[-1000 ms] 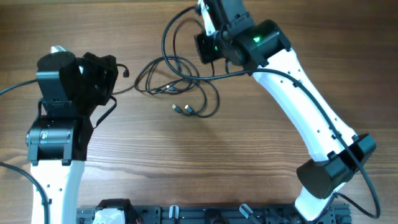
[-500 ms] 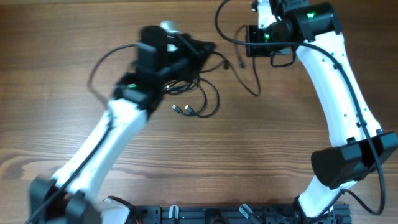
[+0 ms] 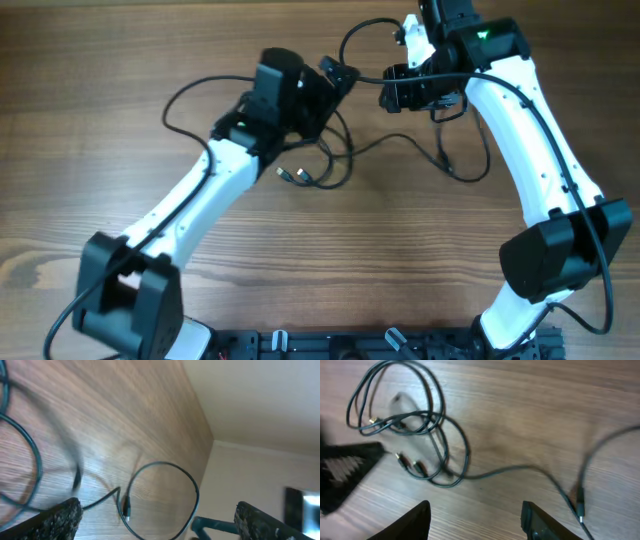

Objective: Untangle cables

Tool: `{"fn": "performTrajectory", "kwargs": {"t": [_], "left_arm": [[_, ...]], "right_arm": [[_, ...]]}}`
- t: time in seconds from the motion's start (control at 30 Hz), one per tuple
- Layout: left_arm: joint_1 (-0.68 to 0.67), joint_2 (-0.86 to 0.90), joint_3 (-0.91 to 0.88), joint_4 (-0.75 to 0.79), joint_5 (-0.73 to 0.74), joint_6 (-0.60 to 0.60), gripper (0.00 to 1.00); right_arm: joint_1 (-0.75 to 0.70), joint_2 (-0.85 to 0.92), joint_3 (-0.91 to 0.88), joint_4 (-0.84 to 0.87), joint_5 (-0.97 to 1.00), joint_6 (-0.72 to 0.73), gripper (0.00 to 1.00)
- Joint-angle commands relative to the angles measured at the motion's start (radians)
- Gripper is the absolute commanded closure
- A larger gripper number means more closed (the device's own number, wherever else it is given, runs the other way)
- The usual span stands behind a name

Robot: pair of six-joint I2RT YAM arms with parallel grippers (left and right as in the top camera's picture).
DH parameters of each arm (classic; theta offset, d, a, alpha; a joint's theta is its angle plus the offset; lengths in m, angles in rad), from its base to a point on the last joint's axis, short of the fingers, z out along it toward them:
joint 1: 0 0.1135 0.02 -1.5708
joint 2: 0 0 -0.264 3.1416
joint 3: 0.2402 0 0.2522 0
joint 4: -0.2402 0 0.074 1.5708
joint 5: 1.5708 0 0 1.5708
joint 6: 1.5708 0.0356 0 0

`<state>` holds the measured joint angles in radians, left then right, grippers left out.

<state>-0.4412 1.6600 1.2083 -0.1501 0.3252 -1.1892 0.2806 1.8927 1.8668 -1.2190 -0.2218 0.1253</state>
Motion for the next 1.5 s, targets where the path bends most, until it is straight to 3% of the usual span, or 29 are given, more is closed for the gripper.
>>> {"fn": "performTrajectory", "kwargs": {"t": [0.0,0.1,0.2,0.23,0.3,0.33,0.43,0.5,0.57,0.7,0.97,1.03,1.1,1.2,1.23,1.33,1.37,1.47], "left_arm": [[0.026,-0.069,0.004,-0.023,-0.028,0.122,0.0],[0.044,-0.105,0.004,-0.012,-0.027,0.222,0.0],[0.046,-0.157,0.004,-0.017,-0.02,0.478,0.0],[0.047,-0.171,0.004,-0.03,-0.024,0.542,0.0],[0.05,-0.172,0.004,-0.077,-0.074,0.561,0.0],[0.054,-0.172,0.004,-0.117,-0.114,0.561,0.0],[0.068,-0.172,0.004,-0.151,-0.159,0.561,0.0],[0.073,-0.172,0.004,-0.155,-0.163,0.557,0.0],[0.073,-0.172,0.004,-0.158,-0.163,0.55,0.0],[0.073,-0.172,0.003,-0.158,-0.164,0.524,0.0],[0.073,-0.158,0.003,-0.223,-0.213,0.531,0.0],[0.073,-0.158,0.003,-0.229,-0.231,0.531,0.0],[0.073,-0.158,0.003,-0.229,-0.23,0.531,0.0],[0.073,-0.158,0.003,-0.229,-0.231,0.531,0.0],[0.073,-0.158,0.003,-0.229,-0.231,0.53,0.0],[0.073,-0.158,0.003,-0.229,-0.231,0.531,0.0],[0.073,-0.158,0.003,-0.229,-0.231,0.53,0.0],[0.073,-0.158,0.003,-0.204,-0.24,0.526,0.0]], "right_arm": [[0.014,0.038,-0.011,-0.016,-0.039,-0.031,0.4],[0.014,0.049,-0.017,-0.021,-0.011,-0.014,0.41],[0.014,0.055,-0.031,-0.009,0.046,-0.082,0.4],[0.013,0.061,-0.044,0.012,0.053,-0.087,0.36],[0.011,0.079,-0.088,0.041,0.053,0.008,0.35],[0.011,0.089,-0.125,0.063,0.064,0.075,0.29],[0.011,0.101,-0.239,0.178,0.109,0.33,0.0],[0.011,0.101,-0.301,0.261,0.109,0.54,0.0],[0.011,0.101,-0.325,0.322,0.11,0.636,0.0],[0.011,0.103,-0.365,0.366,0.14,0.824,0.21],[-0.024,0.111,-0.502,0.549,0.176,0.894,0.32],[-0.059,0.111,-0.502,0.558,0.248,0.785,0.33],[-0.079,0.111,-0.502,0.571,0.266,0.661,0.44],[-0.074,0.112,-0.502,0.576,0.254,0.608,0.51],[-0.071,0.113,-0.506,0.578,0.251,0.608,0.58],[-0.072,0.113,-0.514,0.59,0.293,0.527,0.96],[-0.072,0.111,-0.512,0.598,0.292,0.407,0.96],[-0.072,0.024,-0.436,0.526,0.288,0.238,0.96]]}}
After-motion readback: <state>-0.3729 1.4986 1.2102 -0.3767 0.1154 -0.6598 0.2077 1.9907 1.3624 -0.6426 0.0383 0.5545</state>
